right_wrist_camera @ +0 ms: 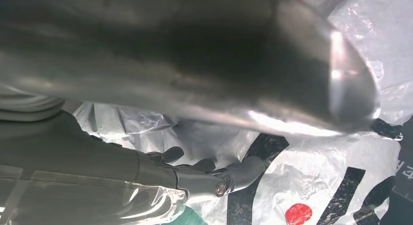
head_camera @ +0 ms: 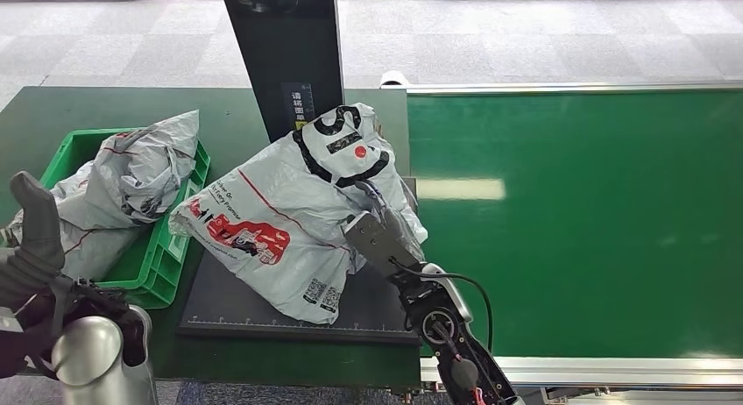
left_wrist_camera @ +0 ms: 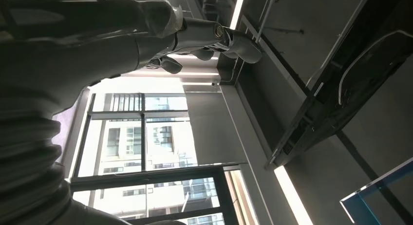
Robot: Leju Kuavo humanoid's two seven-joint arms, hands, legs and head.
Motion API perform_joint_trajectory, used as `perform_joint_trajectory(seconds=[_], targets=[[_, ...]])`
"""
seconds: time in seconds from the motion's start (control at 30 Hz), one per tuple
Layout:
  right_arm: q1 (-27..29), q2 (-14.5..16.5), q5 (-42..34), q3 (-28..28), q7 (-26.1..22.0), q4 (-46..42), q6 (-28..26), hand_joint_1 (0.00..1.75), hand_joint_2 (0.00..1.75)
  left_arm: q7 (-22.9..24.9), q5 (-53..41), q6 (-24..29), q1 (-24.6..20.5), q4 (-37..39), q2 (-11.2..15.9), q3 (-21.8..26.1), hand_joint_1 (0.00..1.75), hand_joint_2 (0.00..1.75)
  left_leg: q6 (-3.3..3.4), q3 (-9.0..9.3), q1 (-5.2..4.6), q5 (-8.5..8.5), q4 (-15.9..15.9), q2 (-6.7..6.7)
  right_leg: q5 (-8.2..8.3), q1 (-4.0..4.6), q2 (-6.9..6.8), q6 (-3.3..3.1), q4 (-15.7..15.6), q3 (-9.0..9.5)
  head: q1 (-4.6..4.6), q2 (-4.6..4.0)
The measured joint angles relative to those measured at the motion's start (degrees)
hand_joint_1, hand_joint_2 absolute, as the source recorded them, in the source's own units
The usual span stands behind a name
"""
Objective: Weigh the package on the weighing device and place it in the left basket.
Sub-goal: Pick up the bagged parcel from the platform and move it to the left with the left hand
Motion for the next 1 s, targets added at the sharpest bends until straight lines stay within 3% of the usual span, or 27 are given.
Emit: perform_joint_trajectory(seconds=[0.4, 0.57, 0.73, 0.8, 0.9, 1.0], targets=[[0.0, 0.1, -0.5, 0.2, -0.6, 0.0, -0.2, 0.00, 0.00, 0.0, 0.6, 0.0, -0.4, -1.3, 0.0, 1.0, 0.00, 1.75, 0.00, 0.03, 0.00, 0.01, 0.0, 0.00, 0.00, 0.00, 0.00, 0.00, 0.0, -0.02, 0.00, 0.00], [0.1, -0.2, -2.4, 0.1, -2.6, -2.7, -1.3, 0.00, 0.00, 0.7, 2.4, -0.9, -0.8, 0.5, 1.2, -3.8, 0.00, 1.75, 0.00, 0.06, -0.01, 0.01, 0.0, -0.01, 0.00, -0.01, -0.01, 0.00, 0.0, -0.07, -0.01, 0.00], [2.5, -1.9, 0.7, -3.2, -8.0, -13.0, -10.9, 0.00, 0.00, 12.9, 0.8, -11.5, -5.2, 13.7, 3.7, -16.2, 0.00, 1.75, 0.04, 0.07, -0.03, 0.03, 0.1, -0.23, 0.01, -0.04, -0.24, 0.02, -0.1, 0.01, -0.01, 0.00], [4.7, -3.3, 3.9, -6.5, -9.3, -19.0, -15.5, 0.00, 0.00, 15.5, 1.6, -17.1, -7.4, 19.6, 4.1, -20.4, 0.00, 1.75, 0.05, 0.07, -0.10, 0.03, 0.1, -0.20, 0.04, -0.10, -0.22, 0.05, -0.1, 0.04, 0.01, 0.00], [8.8, -6.2, 6.2, -13.8, -12.7, -29.2, -22.1, 0.00, 0.00, 16.1, 3.3, -24.8, -10.9, 29.3, 4.7, -24.3, 0.00, 1.75, 0.07, 0.04, -0.20, 0.01, 0.1, -0.19, 0.07, -0.19, -0.20, 0.09, -0.1, -0.01, 0.00, 0.00], [12.7, -8.7, 2.2, -22.2, -16.8, -38.6, -25.1, 0.00, 0.00, 14.2, 3.9, -27.6, -13.9, 38.9, 5.0, -26.3, 0.00, 1.75, 0.09, -0.02, -0.21, -0.04, 0.1, -0.11, 0.06, -0.20, -0.12, 0.09, -0.1, -0.04, -0.01, 0.00]])
